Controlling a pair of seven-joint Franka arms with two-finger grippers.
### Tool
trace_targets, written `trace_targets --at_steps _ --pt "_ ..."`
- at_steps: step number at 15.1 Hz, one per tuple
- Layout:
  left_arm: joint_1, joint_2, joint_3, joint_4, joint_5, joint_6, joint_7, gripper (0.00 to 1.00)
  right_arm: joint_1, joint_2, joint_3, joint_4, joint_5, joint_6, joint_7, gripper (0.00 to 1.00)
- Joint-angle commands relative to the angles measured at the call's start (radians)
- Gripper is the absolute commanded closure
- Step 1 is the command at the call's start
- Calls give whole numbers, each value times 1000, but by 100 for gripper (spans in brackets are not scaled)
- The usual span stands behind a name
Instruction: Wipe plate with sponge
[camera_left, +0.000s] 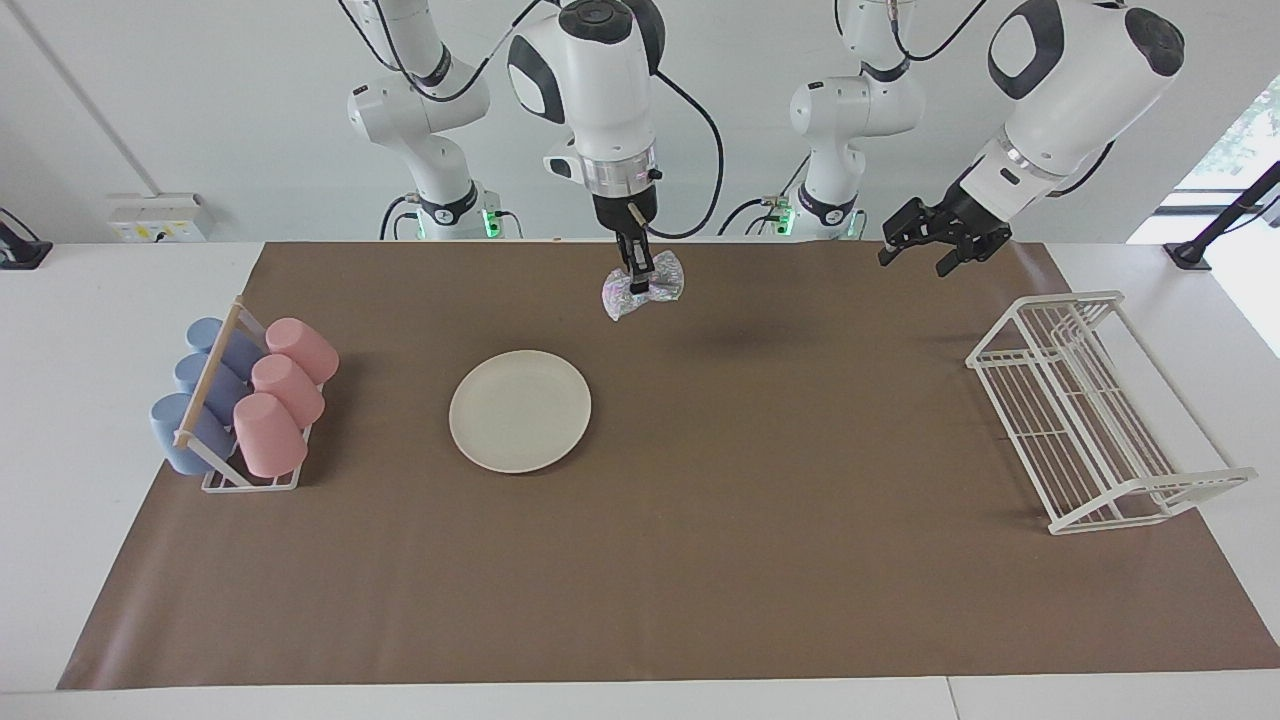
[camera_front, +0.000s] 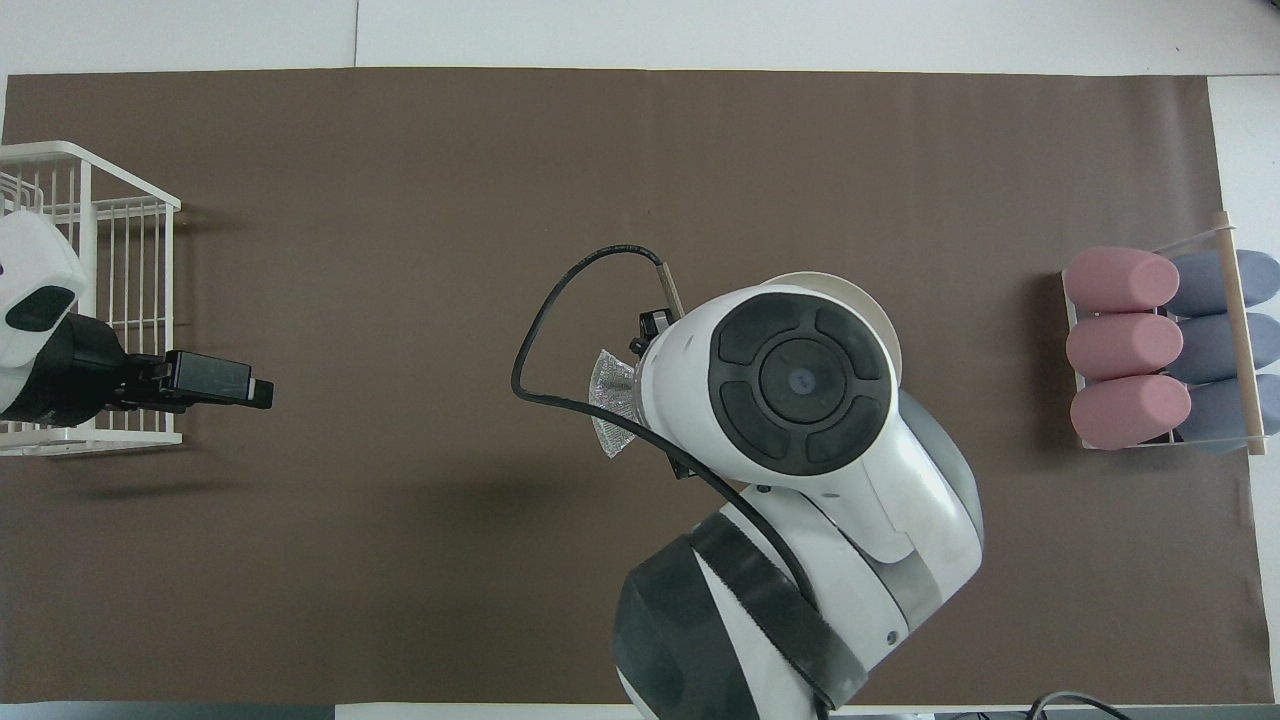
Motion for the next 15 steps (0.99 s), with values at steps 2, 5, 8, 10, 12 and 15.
trace_targets --at_steps 2,5,8,10,12,15 --pt "34 -79 -2 -131 -258 46 1 0 -10 5 6 13 -7 -21 18 100" --pt "16 -89 -6 -201 -461 108 4 0 -10 5 6 13 -7 -15 17 100" --pt "-56 -90 -6 -269 -660 199 53 0 -10 5 6 13 -7 -13 18 100" --pt "-109 -89 -6 -310 -788 255 130 0 -12 6 6 13 -7 -13 18 100" --pt "-169 -82 -6 -342 -883 305 223 0 -12 6 6 13 -7 -11 18 100" --pt "-237 -53 -8 -356 -998 361 325 0 -8 6 6 13 -7 -5 49 100"
